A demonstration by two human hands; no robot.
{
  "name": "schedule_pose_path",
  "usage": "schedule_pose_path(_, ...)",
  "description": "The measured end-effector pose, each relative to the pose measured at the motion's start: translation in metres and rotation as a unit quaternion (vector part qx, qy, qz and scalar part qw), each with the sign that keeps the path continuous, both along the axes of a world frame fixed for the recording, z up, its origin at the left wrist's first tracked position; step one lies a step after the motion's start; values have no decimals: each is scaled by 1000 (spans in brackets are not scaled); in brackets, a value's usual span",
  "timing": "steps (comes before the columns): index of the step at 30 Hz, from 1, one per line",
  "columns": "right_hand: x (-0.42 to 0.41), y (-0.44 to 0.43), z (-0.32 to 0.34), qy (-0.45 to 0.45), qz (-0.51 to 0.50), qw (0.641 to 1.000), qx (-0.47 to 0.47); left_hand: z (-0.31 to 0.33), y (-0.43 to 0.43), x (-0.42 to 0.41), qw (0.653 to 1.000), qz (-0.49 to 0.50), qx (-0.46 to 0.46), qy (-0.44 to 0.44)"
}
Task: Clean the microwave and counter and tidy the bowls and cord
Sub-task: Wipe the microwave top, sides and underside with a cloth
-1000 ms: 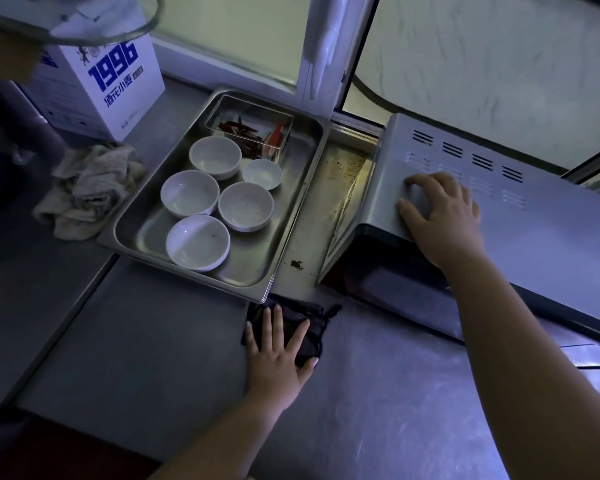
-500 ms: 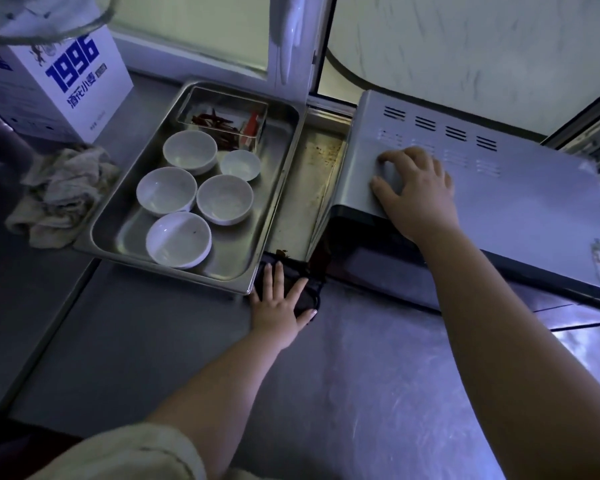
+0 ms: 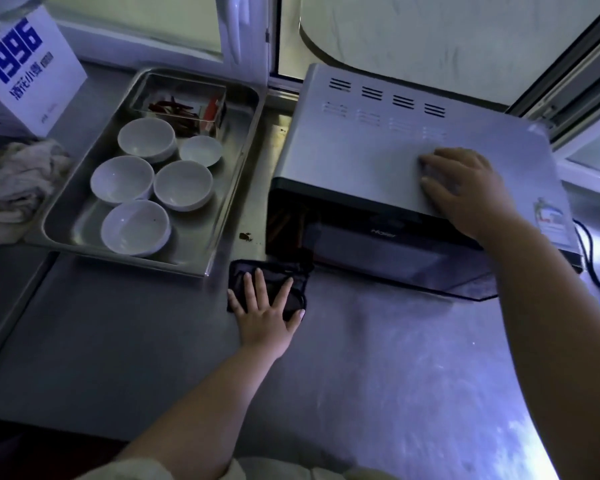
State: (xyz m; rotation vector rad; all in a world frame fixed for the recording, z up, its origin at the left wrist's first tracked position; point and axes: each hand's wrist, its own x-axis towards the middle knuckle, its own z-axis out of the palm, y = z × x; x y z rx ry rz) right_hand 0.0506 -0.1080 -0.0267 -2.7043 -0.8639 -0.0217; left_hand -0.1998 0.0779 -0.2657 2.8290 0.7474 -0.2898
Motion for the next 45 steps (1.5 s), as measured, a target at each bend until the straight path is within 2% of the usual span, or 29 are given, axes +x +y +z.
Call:
schedule_pose_path(4, 4, -33, -7, -9, -9, 1000, -20, 3, -42, 23, 1000, -20, -15, 10)
schedule_pose_path(13, 9, -33, -14, -40, -9, 999, -11, 12, -192, 83, 993, -94, -67, 33)
schedule_pose_path(17, 9, -34, -15, -38, -8, 999, -2, 6, -195, 78, 991, -128, -41, 12)
schedule_pose_path(20, 10, -36, -15, -31, -10, 999, 2, -1, -166, 59, 996, -76, -35, -21)
schedule_pose_path(25, 10, -35, -16, -34, -3, 999, -5, 3, -91, 32, 998, 66, 19, 13)
schedule_pose_path(27, 10, -35, -16, -35, -2, 999, -11, 8, -84, 36, 993, 98, 17, 58)
schedule_pose_path(30, 10, -34, -15, -35, -4, 999, -18, 12, -115, 54, 989, 132, -6, 72)
schedule_pose_path(34, 10, -35, -16, -32, -4, 999, -18, 12, -183, 83, 994, 69, -30, 75)
schedule_pose_path(40, 12, -36, -16, -28, -2, 1000, -4, 21, -287, 100, 982, -161, -51, 81)
schedule_pose_path(43, 12, -38, -15, -22, 3, 1000, 10, 19, -285, 94, 980, -185, -50, 59)
schedule_pose_path(45, 11, -39, -14, -14, 9, 998, 53, 11, -265, 84, 984, -170, -41, 45)
